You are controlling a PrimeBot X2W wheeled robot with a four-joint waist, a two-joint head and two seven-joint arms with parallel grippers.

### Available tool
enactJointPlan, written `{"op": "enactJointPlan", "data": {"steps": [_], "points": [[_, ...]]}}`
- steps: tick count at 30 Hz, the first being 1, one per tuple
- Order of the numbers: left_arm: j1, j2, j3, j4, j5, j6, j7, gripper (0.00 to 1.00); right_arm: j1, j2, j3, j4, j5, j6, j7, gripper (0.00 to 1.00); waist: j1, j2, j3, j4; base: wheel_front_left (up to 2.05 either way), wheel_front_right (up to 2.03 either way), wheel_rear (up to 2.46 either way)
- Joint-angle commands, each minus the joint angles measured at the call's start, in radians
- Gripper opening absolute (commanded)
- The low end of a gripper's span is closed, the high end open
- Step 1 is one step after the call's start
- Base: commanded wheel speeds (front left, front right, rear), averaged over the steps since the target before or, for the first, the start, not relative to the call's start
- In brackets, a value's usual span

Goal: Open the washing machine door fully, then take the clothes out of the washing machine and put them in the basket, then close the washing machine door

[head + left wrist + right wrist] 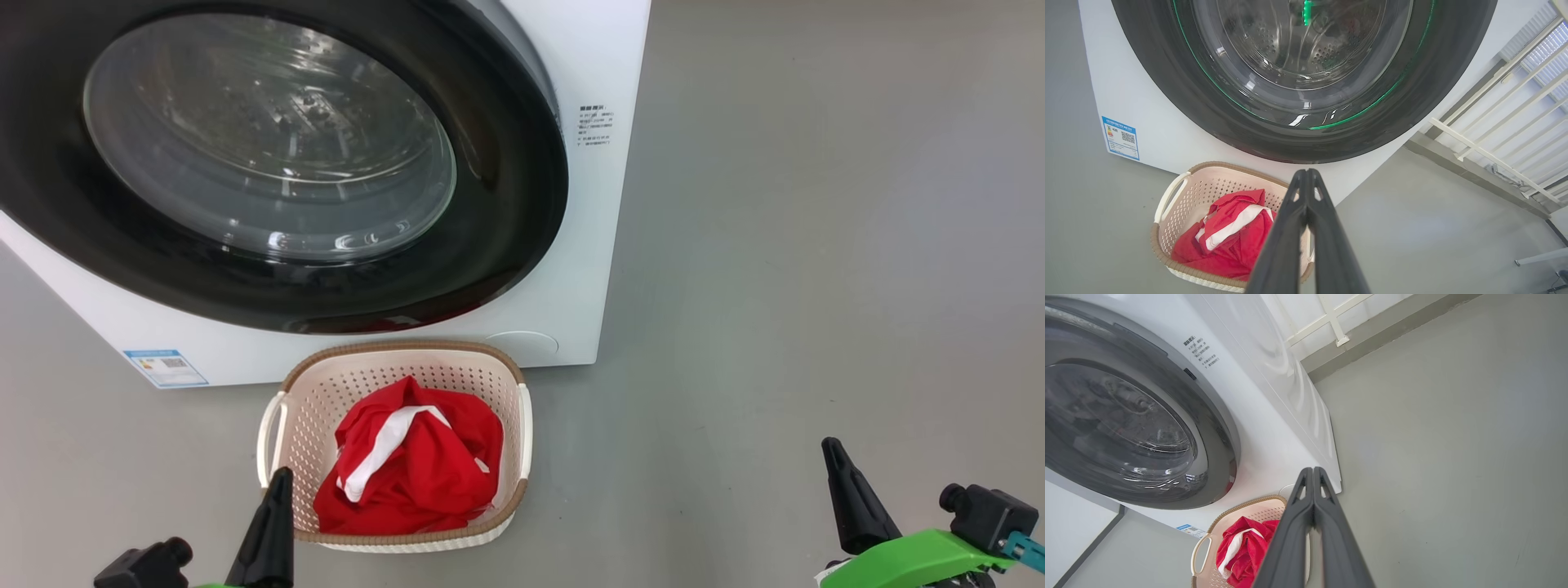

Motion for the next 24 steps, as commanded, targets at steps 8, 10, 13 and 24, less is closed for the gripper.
{"op": "enactJointPlan", "data": {"steps": [8, 10, 13, 24], "points": [[-0.031, 0.017, 0.019, -0.023, -0.110, -0.002, 0.026, 0.00, -0.038, -0.016, -0.011, -0.032, 0.105, 0.000, 0.028, 0.00, -0.0001, -0.0001, -0.009, 0.000, 0.00, 0.00, 0.00], [-0.032, 0.017, 0.020, -0.024, -0.133, -0.002, 0.031, 0.00, -0.040, -0.016, -0.013, -0.033, 0.124, 0.000, 0.034, 0.00, -0.0001, -0.0001, -0.011, 0.000, 0.00, 0.00, 0.00], [-0.034, 0.018, 0.023, -0.024, -0.177, -0.002, 0.042, 0.00, -0.044, -0.017, -0.016, -0.036, 0.164, 0.000, 0.045, 0.00, -0.0001, -0.0001, -0.015, -0.001, 0.00, 0.00, 0.00], [-0.039, 0.020, 0.031, -0.026, -0.288, -0.003, 0.069, 0.00, -0.054, -0.017, -0.025, -0.042, 0.262, -0.001, 0.073, 0.00, -0.0001, -0.0001, -0.025, -0.001, 0.00, 0.00, 0.00]]}}
